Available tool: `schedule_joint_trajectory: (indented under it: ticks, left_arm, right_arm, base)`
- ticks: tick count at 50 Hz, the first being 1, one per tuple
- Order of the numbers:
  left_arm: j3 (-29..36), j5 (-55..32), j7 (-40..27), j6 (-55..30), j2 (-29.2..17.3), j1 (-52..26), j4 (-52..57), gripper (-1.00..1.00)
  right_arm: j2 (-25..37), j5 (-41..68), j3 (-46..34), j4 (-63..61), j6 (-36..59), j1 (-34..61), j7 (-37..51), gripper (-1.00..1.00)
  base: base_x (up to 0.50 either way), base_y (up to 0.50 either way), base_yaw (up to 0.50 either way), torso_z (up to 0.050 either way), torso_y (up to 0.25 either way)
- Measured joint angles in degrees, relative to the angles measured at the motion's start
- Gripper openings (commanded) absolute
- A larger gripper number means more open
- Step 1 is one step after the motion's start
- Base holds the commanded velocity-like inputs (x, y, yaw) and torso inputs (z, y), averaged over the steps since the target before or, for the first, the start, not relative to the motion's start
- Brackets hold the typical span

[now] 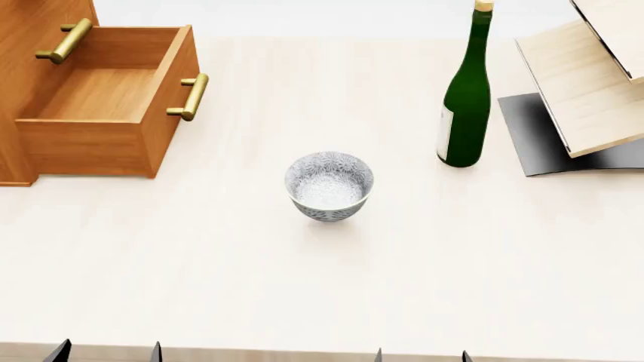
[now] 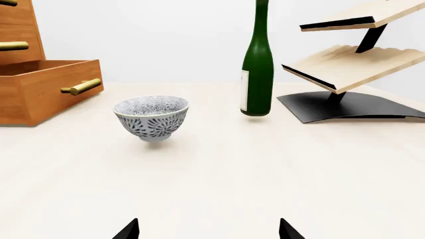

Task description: Close the bottom drawer of the cabinet.

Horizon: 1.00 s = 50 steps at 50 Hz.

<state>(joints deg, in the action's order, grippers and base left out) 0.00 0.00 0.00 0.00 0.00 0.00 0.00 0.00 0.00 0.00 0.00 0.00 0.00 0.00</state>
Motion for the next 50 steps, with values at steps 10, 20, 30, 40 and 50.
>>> schedule_joint_trajectory:
  ticks: [10, 20, 30, 40, 50]
  left_arm:
    - [1.3, -0.8, -1.5, 0.1, -1.1, 0.1, 0.1, 1.00]
    - [2.7, -1.6, -3.0, 0.5, -2.5, 0.2, 0.2, 1.00]
    - [3.9, -3.1, -2.8, 1.6, -4.1, 0.6, 0.3, 1.00]
    - [4.3, -3.9, -4.3, -5.8, -5.8, 1.3, 9.3, 1.00]
    - [4.8, -4.1, -5.9, -15.0, -7.3, 0.5, 20.4, 1.00]
  right_arm:
    - [1.0, 1.0, -1.2, 0.1, -0.1, 0.0, 1.6, 1.00]
    - [2.0, 2.0, -2.3, 0.3, -0.4, 0.3, 4.1, 1.00]
    - [2.9, 2.5, -3.2, 0.4, 0.3, 0.5, 6.7, 1.00]
    - [4.5, 3.7, -3.7, -6.3, 7.0, 0.6, 8.3, 1.00]
    - [5.7, 3.4, -5.3, -15.7, 16.2, 2.2, 9.9, 1.00]
  base:
    - [0.00, 0.00, 0.00, 0.000, 0.000]
    - [0.00, 0.00, 0.00, 0.000, 0.000]
    - [0.00, 0.00, 0.00, 0.000, 0.000]
    - [0.00, 0.00, 0.00, 0.000, 0.000]
    - [0.00, 0.00, 0.00, 0.000, 0.000]
